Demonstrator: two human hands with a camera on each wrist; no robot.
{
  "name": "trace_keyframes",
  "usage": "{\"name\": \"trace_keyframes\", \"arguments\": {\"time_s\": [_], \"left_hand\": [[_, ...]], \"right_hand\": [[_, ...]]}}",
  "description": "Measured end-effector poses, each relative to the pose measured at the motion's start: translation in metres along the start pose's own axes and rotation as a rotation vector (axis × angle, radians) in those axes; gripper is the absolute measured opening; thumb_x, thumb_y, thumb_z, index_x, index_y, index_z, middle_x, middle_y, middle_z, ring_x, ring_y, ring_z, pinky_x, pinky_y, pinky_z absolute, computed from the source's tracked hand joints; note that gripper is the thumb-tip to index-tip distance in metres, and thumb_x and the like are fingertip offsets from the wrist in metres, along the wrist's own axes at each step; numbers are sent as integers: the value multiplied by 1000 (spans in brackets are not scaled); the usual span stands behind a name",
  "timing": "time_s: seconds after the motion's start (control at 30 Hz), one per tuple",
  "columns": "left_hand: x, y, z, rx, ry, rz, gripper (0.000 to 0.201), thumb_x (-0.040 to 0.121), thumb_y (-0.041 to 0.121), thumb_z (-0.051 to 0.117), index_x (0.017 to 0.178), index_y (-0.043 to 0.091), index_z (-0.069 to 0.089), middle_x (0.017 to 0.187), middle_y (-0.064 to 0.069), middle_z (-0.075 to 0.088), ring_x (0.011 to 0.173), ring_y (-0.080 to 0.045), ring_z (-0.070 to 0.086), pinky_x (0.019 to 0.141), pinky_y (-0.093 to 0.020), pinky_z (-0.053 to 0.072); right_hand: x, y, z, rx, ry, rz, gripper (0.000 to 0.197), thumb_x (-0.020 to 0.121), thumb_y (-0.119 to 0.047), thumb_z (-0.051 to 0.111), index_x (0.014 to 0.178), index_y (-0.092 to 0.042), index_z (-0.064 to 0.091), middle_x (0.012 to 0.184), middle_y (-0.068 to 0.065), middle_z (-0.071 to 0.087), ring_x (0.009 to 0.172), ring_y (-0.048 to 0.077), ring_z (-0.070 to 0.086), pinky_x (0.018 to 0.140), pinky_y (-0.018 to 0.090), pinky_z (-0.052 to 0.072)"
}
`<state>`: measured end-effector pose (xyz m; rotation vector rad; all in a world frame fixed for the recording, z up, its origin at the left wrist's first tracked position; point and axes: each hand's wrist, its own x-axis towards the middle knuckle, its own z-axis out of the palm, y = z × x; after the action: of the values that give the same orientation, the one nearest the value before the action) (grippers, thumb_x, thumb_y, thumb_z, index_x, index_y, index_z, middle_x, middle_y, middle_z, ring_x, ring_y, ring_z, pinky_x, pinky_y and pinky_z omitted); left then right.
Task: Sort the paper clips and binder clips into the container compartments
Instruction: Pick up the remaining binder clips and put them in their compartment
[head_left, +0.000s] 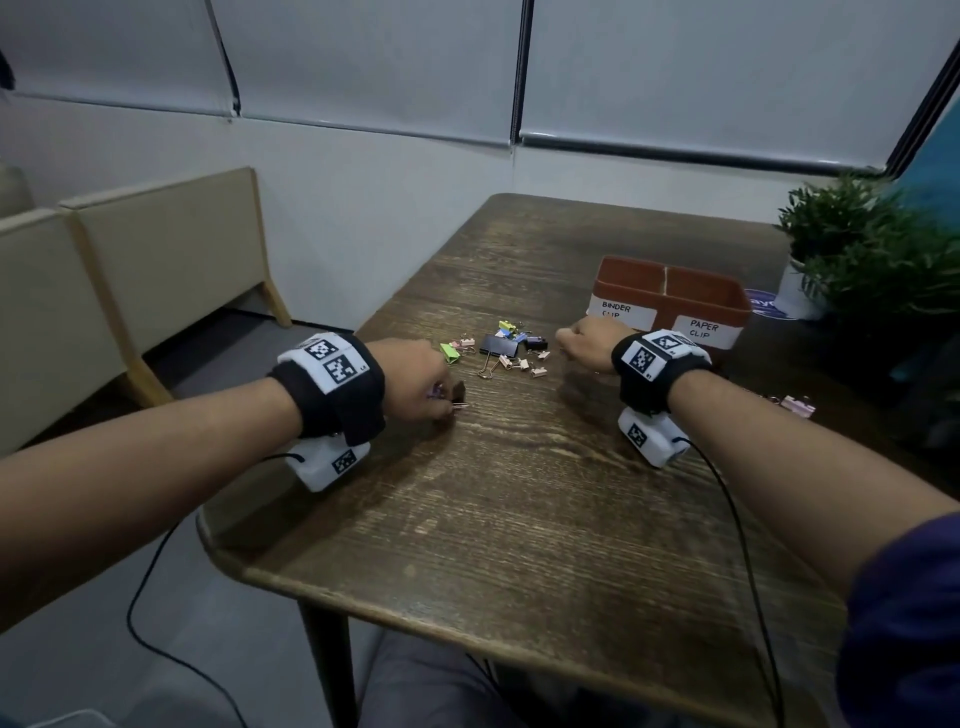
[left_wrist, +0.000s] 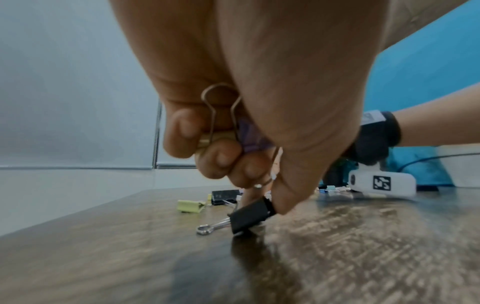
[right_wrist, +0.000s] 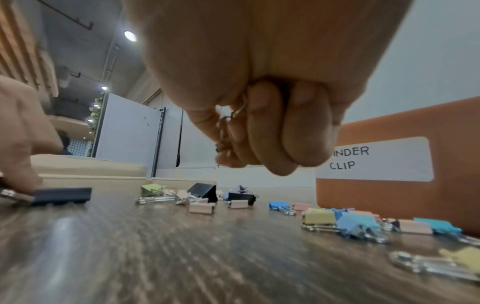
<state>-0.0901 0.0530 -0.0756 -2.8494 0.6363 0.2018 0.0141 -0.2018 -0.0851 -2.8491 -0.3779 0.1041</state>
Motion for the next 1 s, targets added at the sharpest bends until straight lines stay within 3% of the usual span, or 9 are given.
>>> {"name": "trace_keyframes", "arguments": {"time_s": [0.07,0.17,0.27,0.43,0.63,0.73,0.87,0.93,1.0], "left_hand": [[7,7,-4,53,32,47,33,96,44,47,103,22,70,91,2,68,79,-18,62,72,-34,55],[20,9,-17,74,80,79,30,96,39,46,89,20,69,80,3,64,71,-19,56,62,-30,46],[39,8,-38,-82,164,72,30,94,36,49,77,17,64,68,1,61,63,-19,55,56,-28,41],[100,11,-94,-408,364,37,23,98,31,49,77,28,58,63,8,55,60,-12,50,54,-25,34],[204,24,-134,-545,332,-139,43,96,33,48,56,18,38,58,-2,41,52,-17,35,49,-29,27],[243,33,-139,-578,249,-178,38,94,37,51,66,12,52,63,-4,50,55,-19,44,49,-27,33],[278,44,-136,-559,133,-178,34,83,40,61,75,8,72,76,-7,73,67,-25,66,62,-34,55],[286,56,-134,-565,80,-158,38,89,42,59,83,8,73,75,-7,71,67,-25,65,62,-33,52],[289,70,-136,-637,45,-144,47,98,48,47,100,7,69,76,-3,62,71,-26,61,65,-33,48]], "right_hand": [[-1,5,-7,20,49,8,44,100,-33,36,63,-13,50,65,3,50,62,19,47,60,31,35],[1,19,-27,59,149,74,47,100,-35,34,67,-10,55,71,7,53,73,25,51,64,32,39],[5,35,-50,123,220,133,47,100,-34,36,60,-12,49,69,7,54,64,23,48,54,30,31],[34,56,-95,62,249,247,49,99,-42,35,89,-8,69,102,15,65,91,30,59,75,31,41],[75,76,-103,29,171,361,45,98,-40,46,99,-5,74,104,12,70,84,26,61,63,29,43],[84,89,-86,43,146,358,37,98,-36,54,107,-5,72,110,12,70,93,26,64,67,27,46],[90,102,-83,194,221,358,39,102,-30,43,123,-8,67,128,12,64,114,31,60,93,33,48],[92,104,-89,323,220,394,48,99,-35,36,120,-3,63,121,18,63,106,33,59,89,36,45],[93,101,-92,606,197,439,49,91,-44,32,101,-6,61,93,17,61,81,29,56,75,35,41]]}}
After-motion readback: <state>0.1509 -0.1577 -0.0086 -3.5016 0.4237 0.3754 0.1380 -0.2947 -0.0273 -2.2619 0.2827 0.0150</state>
